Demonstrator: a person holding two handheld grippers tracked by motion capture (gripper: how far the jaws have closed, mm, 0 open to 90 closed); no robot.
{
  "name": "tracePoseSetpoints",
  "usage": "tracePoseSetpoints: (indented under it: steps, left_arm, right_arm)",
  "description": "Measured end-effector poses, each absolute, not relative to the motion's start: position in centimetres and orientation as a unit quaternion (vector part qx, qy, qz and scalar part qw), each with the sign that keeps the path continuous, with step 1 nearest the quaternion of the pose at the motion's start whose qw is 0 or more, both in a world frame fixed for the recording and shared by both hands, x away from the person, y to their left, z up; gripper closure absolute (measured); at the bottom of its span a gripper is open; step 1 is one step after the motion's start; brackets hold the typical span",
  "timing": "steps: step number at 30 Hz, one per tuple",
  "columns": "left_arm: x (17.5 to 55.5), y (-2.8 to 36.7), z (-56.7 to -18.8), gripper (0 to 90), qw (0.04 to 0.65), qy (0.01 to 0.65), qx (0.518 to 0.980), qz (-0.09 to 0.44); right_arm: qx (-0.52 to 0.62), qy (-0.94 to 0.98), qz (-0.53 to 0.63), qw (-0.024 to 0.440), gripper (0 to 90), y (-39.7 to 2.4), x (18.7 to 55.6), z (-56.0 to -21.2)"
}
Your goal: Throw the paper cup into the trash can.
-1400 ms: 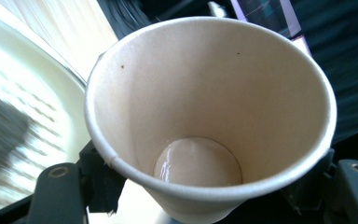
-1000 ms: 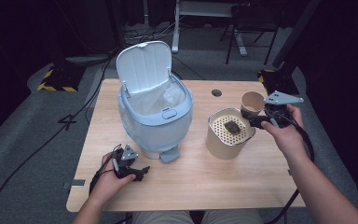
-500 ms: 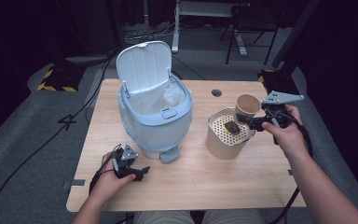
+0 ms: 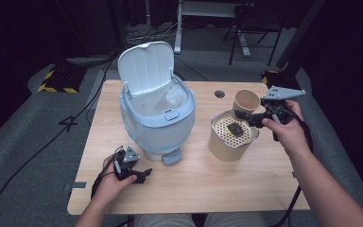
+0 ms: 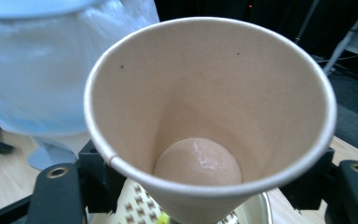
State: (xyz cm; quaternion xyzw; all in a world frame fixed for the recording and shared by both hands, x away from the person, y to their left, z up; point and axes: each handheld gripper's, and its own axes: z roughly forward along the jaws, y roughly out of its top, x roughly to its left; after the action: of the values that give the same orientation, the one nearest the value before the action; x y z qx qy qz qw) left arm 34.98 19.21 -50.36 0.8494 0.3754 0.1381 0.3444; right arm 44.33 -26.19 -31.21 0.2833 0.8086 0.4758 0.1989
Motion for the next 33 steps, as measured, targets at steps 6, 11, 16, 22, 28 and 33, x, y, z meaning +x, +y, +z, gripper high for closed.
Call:
tracePoseSetpoints:
  steps: [6,11,16,22,28,33]
  left_arm:
    - [34.9,19.2,-50.3,15.7,0.342,0.381,0.847,0.141]
    - [34.9,19.2,-50.3,15.7,0.341,0.379,0.848,0.142]
    - [34.9,19.2,-50.4,15.6,0.343,0.381,0.847,0.14]
    - [34.9,19.2,-50.4,15.1,0.343,0.381,0.847,0.141]
    - [34.9,19.3,-50.4,15.1,0.344,0.381,0.847,0.14]
    - [34.9,19.4,-50.4,15.0,0.344,0.381,0.847,0.138]
  right_arm:
    - [0.265,0.815,0.485,0.176,28.2,-24.8,45.0,-29.6]
    - [0.251,0.821,0.487,0.162,28.1,-23.0,45.7,-28.2]
    - [0.23,0.825,0.49,0.16,28.1,-21.0,46.3,-26.7]
    - [0.21,0.827,0.498,0.158,28.1,-18.0,46.5,-24.8]
    - [0.195,0.829,0.502,0.153,28.0,-15.5,46.5,-23.4]
    - [0.188,0.828,0.506,0.151,27.8,-13.3,46.5,-22.7]
